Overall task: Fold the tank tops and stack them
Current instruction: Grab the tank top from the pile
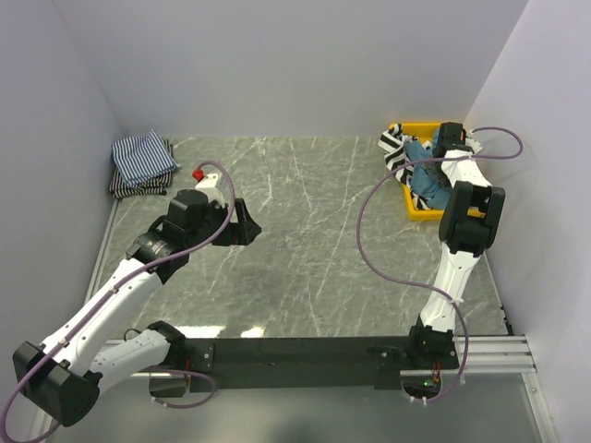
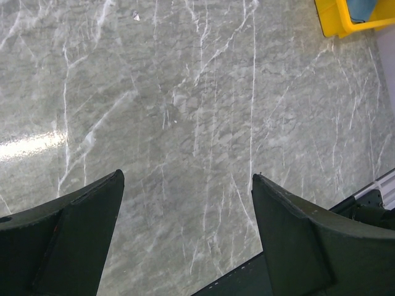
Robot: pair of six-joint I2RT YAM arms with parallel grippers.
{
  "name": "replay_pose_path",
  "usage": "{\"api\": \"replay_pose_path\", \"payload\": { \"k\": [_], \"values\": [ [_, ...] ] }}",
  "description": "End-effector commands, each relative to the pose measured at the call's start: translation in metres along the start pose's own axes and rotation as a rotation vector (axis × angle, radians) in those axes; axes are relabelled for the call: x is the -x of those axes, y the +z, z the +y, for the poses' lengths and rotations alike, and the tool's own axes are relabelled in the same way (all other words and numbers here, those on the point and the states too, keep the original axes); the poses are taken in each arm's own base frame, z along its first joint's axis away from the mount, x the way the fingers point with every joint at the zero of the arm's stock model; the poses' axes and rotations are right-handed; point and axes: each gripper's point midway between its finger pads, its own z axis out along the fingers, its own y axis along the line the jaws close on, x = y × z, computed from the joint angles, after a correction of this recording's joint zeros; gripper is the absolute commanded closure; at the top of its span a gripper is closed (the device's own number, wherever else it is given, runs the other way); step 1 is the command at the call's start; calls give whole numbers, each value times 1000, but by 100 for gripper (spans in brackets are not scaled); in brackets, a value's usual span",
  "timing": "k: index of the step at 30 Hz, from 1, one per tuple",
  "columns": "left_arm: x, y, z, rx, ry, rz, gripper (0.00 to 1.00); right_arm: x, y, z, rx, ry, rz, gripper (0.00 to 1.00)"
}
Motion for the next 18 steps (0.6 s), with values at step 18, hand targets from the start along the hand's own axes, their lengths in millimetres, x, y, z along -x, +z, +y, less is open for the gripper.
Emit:
{"api": "replay_pose_path", "payload": {
  "k": [18],
  "values": [
    [6,0,-1,-31,8,-39,10,-5,12,16,66,-10,20,59]
  ]
}}
